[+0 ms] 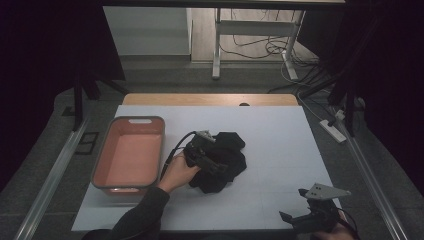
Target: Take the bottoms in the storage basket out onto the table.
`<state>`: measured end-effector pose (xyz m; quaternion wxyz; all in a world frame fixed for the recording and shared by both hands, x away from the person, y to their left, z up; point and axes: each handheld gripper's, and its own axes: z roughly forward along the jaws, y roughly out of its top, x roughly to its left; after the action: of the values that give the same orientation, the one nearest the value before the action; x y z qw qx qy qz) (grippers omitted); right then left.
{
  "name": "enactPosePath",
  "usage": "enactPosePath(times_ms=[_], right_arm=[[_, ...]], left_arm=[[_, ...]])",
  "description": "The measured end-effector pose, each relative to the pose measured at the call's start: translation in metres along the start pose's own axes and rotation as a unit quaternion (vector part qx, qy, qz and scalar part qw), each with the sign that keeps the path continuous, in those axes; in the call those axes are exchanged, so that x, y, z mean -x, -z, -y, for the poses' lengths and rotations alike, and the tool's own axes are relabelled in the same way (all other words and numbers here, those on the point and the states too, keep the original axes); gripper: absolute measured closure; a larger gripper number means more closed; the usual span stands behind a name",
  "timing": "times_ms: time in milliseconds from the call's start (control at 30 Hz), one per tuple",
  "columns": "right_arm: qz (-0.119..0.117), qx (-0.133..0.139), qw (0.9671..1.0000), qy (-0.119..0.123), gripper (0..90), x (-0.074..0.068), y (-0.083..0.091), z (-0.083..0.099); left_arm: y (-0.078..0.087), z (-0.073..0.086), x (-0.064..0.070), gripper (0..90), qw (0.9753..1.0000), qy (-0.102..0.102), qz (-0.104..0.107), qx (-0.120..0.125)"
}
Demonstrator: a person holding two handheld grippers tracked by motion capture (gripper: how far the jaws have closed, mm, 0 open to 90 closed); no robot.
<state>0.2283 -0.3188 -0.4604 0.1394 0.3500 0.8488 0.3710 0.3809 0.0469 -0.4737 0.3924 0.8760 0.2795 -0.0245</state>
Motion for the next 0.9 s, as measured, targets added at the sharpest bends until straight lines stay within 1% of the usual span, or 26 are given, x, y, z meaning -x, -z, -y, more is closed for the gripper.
enactPosePath(times_ms=[133, 300, 567, 667, 900], right_arm=[[0.0, 0.0, 1.0, 0.0, 0.1, 0.0, 0.0, 0.0], [0.0, 0.001, 1.0, 0.001, 0.1, 0.0, 0.0, 0.0], [0.0, 0.001, 1.0, 0.001, 0.1, 0.0, 0.0, 0.0], [0.0, 0.001, 1.0, 0.002, 0.1, 0.0, 0.0, 0.0], [0.001, 0.001, 1.0, 0.002, 0.1, 0.0, 0.0, 0.0]], left_arm=[[0.003, 0.0, 0.002, 0.0, 1.0, -0.003, -0.004, 0.005], [0.005, -0.001, 0.005, 0.0, 0.9999, -0.009, -0.008, 0.005], [0.01, -0.003, 0.012, 0.0, 0.9996, -0.026, -0.013, 0.007], [0.013, -0.004, 0.014, 0.0, 0.9994, -0.027, -0.014, 0.013], [0.017, -0.004, 0.018, 0.0, 0.9991, -0.034, -0.019, 0.018]])
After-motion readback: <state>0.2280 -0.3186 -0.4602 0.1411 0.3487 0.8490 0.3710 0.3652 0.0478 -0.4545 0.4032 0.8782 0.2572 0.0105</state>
